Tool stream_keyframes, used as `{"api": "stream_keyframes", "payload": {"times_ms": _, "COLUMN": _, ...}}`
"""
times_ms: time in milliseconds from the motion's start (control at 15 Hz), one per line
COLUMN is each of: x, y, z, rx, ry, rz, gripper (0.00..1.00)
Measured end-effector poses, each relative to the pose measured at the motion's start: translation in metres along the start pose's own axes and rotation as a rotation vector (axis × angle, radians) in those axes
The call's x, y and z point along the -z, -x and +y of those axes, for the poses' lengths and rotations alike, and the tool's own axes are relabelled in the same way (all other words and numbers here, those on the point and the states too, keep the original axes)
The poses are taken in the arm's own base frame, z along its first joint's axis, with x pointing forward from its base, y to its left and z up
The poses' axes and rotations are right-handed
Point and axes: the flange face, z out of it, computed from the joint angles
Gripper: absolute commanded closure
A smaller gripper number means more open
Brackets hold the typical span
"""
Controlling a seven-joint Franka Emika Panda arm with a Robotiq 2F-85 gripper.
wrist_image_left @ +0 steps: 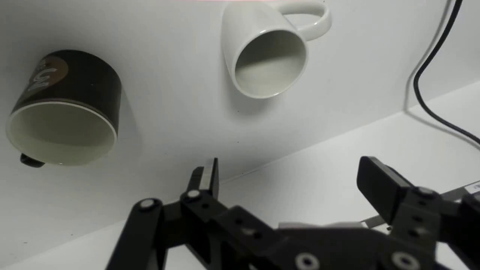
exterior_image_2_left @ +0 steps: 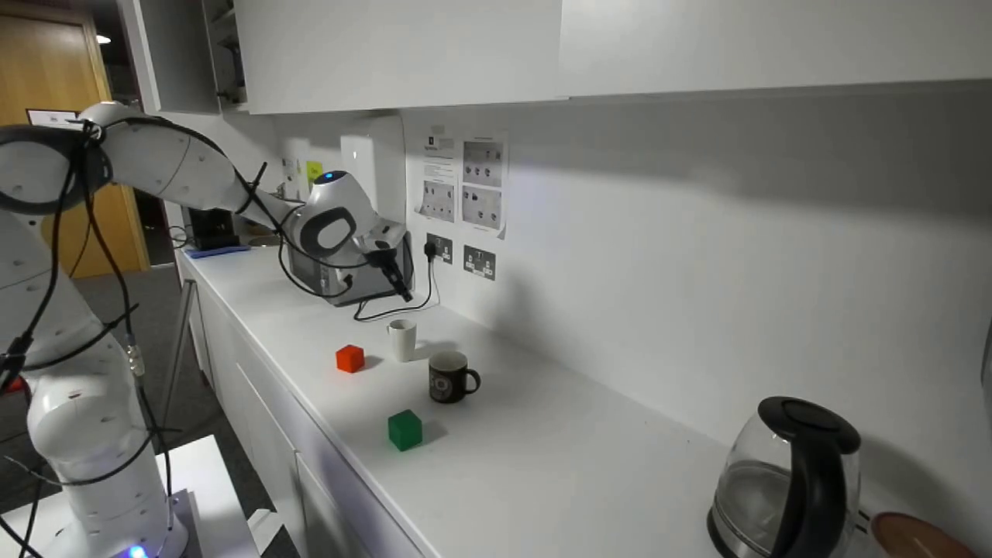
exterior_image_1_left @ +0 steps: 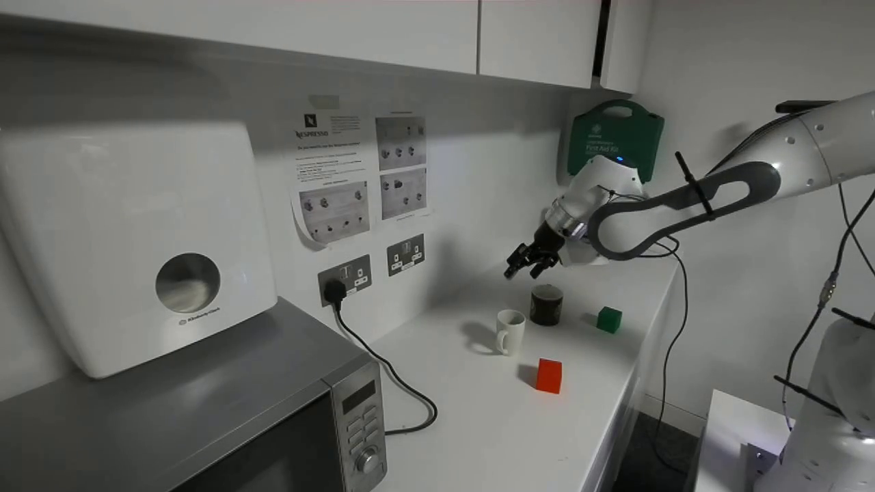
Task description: Pick up the white cup and put it on the orange object, then put up the black cup and put it on the green object
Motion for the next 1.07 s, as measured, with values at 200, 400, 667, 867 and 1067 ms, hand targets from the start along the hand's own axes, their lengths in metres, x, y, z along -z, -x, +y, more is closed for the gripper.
{"api": "stream_keyframes", "payload": {"times_ms": 200, "x": -0.003, "y": -0.005, "z": 0.002, "rx": -0.068, "ry": 0.032, "rz": 0.018, "gripper": 0.0}}
{"api": "stream_keyframes", "payload": {"times_ms": 400, "x": -0.006, "y": -0.006, "z": -0.002, "rx": -0.119, "ry": 0.042, "rz": 0.021, "gripper": 0.0}}
{"api": "stream_keyframes", "payload": {"times_ms": 667, "x": -0.018, "y": -0.005, "z": -0.01, "rx": -0.138, "ry": 0.063, "rz": -0.023, "gripper": 0.0}}
{"api": "stream_keyframes", "payload": {"times_ms": 867, "x": -0.033, "y": -0.007, "z": -0.009, "rx": -0.134, "ry": 0.127, "rz": -0.092, "gripper": 0.0}}
{"api": "stream_keyframes", "payload": {"times_ms": 1067, "x": -0.047, "y": -0.013, "z": -0.003, "rx": -0.136, "ry": 0.186, "rz": -0.15, "gripper": 0.0}}
